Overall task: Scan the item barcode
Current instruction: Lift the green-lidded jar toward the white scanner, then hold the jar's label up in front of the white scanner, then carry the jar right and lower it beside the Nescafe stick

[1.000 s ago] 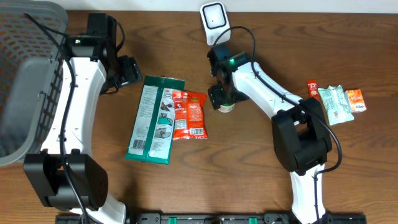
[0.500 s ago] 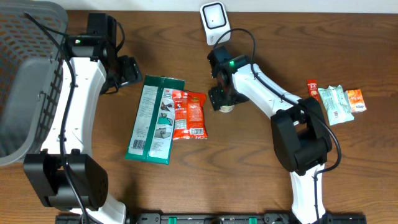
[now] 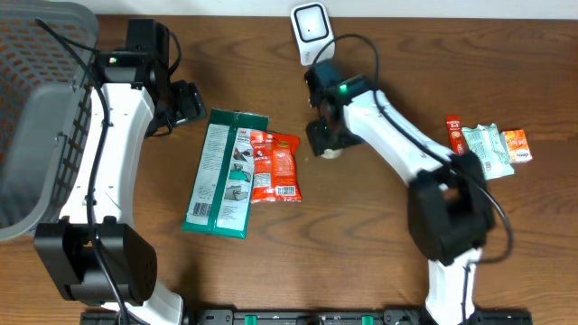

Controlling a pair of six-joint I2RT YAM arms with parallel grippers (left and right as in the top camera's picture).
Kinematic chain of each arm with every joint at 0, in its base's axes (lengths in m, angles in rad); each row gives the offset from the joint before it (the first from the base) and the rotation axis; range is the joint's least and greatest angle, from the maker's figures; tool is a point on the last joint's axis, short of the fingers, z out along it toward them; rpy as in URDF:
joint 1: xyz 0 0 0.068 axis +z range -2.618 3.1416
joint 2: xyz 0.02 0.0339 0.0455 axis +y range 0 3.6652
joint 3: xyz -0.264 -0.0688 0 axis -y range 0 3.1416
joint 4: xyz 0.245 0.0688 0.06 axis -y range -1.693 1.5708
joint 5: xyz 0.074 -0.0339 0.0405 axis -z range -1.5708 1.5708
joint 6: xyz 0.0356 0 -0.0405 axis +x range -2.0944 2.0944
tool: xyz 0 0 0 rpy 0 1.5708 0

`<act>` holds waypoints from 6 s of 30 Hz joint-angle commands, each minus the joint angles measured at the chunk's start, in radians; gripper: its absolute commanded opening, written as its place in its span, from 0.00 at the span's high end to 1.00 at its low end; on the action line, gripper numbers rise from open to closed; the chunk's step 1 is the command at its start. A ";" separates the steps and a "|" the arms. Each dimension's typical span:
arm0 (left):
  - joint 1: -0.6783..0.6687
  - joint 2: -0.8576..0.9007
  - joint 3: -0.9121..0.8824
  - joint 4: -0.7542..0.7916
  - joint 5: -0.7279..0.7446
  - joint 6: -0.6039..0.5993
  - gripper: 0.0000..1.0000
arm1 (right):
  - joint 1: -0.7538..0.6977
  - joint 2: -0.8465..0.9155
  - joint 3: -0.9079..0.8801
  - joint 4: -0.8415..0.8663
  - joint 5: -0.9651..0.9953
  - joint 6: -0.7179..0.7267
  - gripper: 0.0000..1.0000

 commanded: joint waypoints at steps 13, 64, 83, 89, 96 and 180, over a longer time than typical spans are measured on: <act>0.000 -0.010 0.011 -0.003 -0.009 0.009 0.16 | -0.012 -0.303 0.338 -0.111 -0.028 0.009 0.70; 0.000 -0.010 0.011 -0.003 -0.009 0.009 0.16 | -0.151 0.503 0.317 1.538 0.032 0.000 0.99; 0.000 -0.010 0.011 -0.003 -0.009 0.010 0.16 | -0.157 0.350 0.317 1.485 -0.040 0.000 0.99; 0.000 -0.010 0.011 -0.003 -0.009 0.009 0.16 | -0.159 0.163 0.317 1.217 -0.147 0.000 0.99; 0.000 -0.010 0.011 -0.003 -0.009 0.009 0.16 | -0.181 -0.071 0.317 0.701 -0.167 0.000 0.99; 0.000 -0.010 0.011 -0.003 -0.009 0.009 0.16 | -0.623 -0.401 -0.580 0.282 0.101 -0.083 0.43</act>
